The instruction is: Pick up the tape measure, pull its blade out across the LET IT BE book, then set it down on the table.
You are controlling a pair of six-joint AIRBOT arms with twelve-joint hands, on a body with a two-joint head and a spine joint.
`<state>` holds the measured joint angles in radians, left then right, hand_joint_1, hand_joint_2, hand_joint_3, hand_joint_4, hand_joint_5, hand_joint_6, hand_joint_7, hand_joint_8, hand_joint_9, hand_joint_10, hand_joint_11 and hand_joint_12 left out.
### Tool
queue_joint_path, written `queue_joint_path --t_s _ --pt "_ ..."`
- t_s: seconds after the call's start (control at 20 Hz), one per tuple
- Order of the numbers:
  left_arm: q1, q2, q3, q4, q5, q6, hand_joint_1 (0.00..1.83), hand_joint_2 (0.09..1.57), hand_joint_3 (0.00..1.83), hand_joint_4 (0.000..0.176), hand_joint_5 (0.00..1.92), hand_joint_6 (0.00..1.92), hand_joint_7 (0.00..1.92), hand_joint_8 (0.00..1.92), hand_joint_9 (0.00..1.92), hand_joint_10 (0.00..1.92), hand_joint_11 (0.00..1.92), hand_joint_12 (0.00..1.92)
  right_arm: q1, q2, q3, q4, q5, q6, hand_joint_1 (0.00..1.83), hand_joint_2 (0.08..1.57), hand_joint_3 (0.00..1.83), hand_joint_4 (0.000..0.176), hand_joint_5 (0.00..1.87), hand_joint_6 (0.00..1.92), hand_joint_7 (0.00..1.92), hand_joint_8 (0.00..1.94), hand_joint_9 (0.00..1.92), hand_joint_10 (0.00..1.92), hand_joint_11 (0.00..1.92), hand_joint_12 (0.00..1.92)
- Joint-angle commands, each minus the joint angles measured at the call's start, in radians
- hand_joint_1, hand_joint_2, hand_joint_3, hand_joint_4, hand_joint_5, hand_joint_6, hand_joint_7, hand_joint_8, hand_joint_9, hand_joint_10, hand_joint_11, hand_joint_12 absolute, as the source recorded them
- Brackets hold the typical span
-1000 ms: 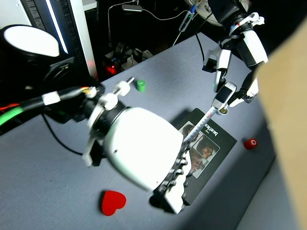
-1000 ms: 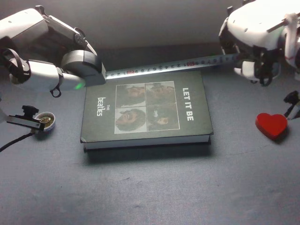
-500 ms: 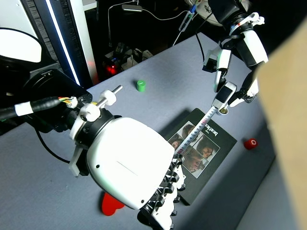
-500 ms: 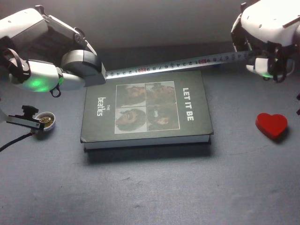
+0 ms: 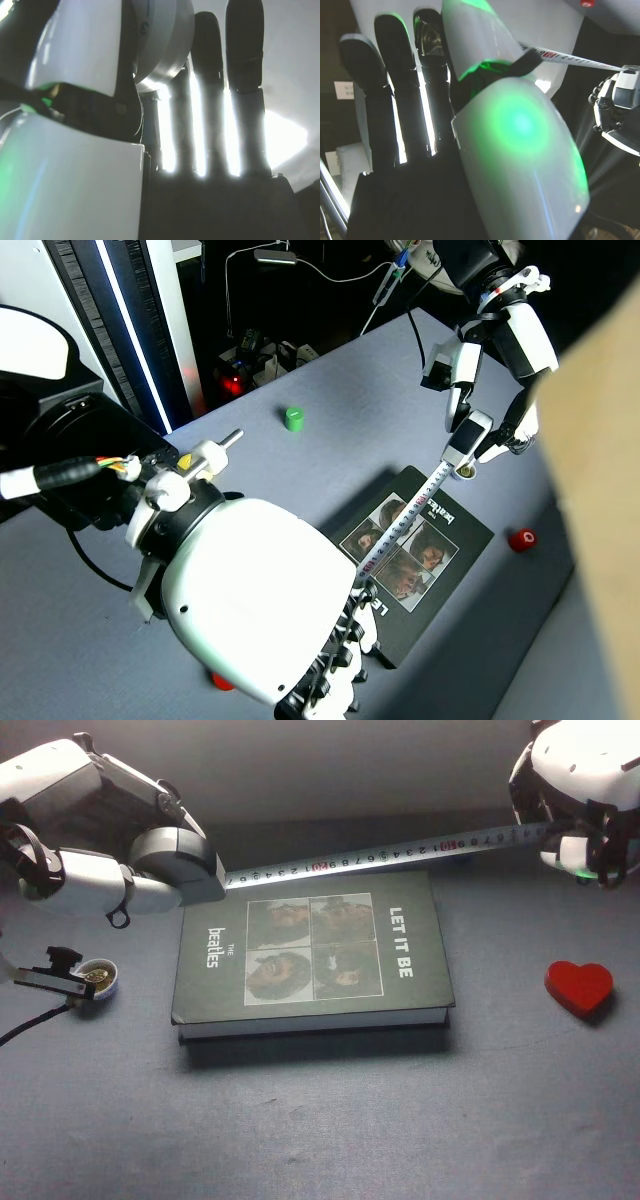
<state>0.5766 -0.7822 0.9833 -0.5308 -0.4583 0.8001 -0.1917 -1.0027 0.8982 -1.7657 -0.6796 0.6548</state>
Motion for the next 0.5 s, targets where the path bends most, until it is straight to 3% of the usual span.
queue_joint_path --t_s 0.0,0.05,0.1,0.15,0.45 --pt "-0.008 0.013 0.003 0.004 -0.124 0.008 1.38 1.1 0.0 0.0 1.01 0.7 1.01 0.93 0.93 1.26 0.97 0.86 0.013 0.017 0.011 -0.067 -0.081 -0.013 1.35 1.18 0.0 0.0 0.76 1.15 0.93 1.11 0.79 1.46 0.66 1.57" --pt "-0.008 0.013 0.003 0.003 -0.125 0.009 1.38 1.1 0.0 0.0 1.01 0.7 1.01 0.93 0.93 1.26 0.97 0.86 0.012 0.017 0.011 -0.067 -0.08 -0.013 1.35 1.18 0.0 0.0 0.76 1.15 0.92 1.11 0.79 1.47 0.66 1.58" --pt "-0.009 0.013 0.003 0.003 -0.125 0.009 1.38 1.1 0.0 0.0 1.02 0.7 1.01 0.93 0.93 1.26 0.97 0.86 0.011 0.017 0.011 -0.067 -0.079 -0.013 1.24 1.17 0.0 0.0 0.79 1.16 0.96 1.16 0.8 1.27 0.66 1.57" --pt "-0.009 0.013 0.003 0.002 -0.125 0.009 1.38 1.1 0.0 0.0 1.02 0.7 1.01 0.93 0.93 1.26 0.97 0.85 0.011 0.018 0.011 -0.067 -0.079 -0.013 1.22 1.17 0.0 0.0 0.8 1.15 0.96 1.16 0.82 1.19 0.67 1.56" --pt "-0.012 0.012 0.005 -0.007 -0.136 0.012 1.38 1.09 0.0 0.0 1.02 0.69 1.02 0.92 0.94 1.25 0.99 0.82 0.013 0.023 0.021 -0.067 -0.071 -0.013 1.21 1.17 0.0 0.0 0.8 1.15 0.97 1.16 0.83 1.17 0.67 1.55"
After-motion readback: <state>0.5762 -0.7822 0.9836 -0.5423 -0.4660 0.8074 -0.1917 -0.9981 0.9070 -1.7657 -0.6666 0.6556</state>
